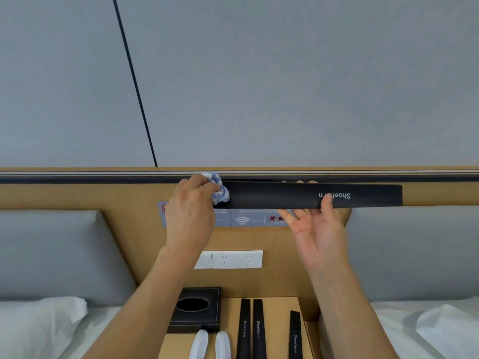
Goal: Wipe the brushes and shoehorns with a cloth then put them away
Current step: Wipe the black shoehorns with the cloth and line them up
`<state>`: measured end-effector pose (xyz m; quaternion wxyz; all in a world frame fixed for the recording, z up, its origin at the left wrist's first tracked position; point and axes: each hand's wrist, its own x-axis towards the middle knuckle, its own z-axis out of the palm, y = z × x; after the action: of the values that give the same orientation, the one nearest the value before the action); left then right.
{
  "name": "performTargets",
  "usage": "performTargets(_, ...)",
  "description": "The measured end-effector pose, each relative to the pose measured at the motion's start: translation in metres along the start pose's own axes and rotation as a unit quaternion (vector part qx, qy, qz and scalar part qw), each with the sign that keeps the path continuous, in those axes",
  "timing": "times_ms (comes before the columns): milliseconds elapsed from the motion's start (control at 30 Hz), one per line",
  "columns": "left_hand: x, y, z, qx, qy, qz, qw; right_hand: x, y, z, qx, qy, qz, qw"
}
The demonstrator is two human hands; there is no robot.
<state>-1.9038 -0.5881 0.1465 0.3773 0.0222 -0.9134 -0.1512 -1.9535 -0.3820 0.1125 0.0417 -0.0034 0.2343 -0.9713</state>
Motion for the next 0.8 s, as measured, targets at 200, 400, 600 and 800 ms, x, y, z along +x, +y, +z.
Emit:
performTargets(200, -0.003, 0.019, 0.004, -0.015, -0.028, -0.011, 0.999, -0.001, 0.007, 0.006, -0.016, -0.013, 0.002, 1.000)
performTargets(400, -0.003, 0.047, 0.014, -0.082, -0.067, 0.068, 0.992, -0.005, 0.014, 0.013, -0.086, -0.063, 0.015, 0.994)
performTargets(600, 0.000, 0.049, 0.015, -0.130, -0.118, 0.095, 0.980, -0.012, 0.004, -0.003, -0.168, -0.197, 0.041, 0.965)
performTargets(800, -0.004, 0.041, 0.009, -0.138, -0.127, 0.067, 0.980, -0.014, -0.001, -0.015, -0.296, -0.202, -0.009, 0.934)
